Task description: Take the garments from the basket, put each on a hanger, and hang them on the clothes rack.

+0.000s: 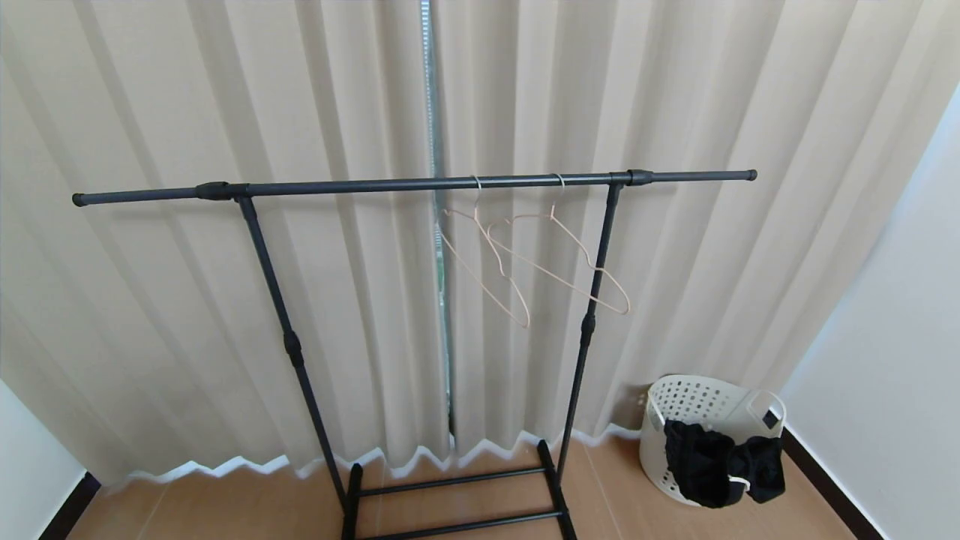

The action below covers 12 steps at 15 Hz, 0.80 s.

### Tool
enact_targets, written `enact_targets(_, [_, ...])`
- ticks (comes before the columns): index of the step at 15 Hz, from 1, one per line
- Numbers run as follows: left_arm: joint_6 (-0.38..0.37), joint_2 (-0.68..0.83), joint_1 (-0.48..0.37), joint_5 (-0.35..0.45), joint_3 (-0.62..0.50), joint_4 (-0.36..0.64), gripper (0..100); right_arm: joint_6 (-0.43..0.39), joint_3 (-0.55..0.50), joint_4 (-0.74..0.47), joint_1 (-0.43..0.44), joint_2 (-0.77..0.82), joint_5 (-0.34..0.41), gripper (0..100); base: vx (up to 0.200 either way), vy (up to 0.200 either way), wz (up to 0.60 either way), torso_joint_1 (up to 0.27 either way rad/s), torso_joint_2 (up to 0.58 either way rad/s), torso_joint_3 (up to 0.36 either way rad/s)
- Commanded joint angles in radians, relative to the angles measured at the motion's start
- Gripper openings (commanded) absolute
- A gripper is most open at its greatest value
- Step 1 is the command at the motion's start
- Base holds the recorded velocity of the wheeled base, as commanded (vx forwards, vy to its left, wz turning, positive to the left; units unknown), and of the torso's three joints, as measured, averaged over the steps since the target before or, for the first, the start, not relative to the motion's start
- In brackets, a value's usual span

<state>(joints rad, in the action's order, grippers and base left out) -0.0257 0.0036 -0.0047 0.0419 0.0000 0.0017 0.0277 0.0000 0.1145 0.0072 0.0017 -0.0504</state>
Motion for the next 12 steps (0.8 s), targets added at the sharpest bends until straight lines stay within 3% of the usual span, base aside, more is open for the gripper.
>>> enact_targets(1, [0.0,-0.001,0.0,0.001,0.0,0.0,100,0.0,0.0,0.001,0.0,0.0,0.0,100,0.0,0.0,0.0,0.0,0.0,0.0])
enact_targets(12, [-0.002,-0.001,0.0,0.001,0.0,0.0,100,-0.009,0.0,0.001,0.0,0.0,0.0,100,0.0,0.0,0.0,0.0,0.0,0.0])
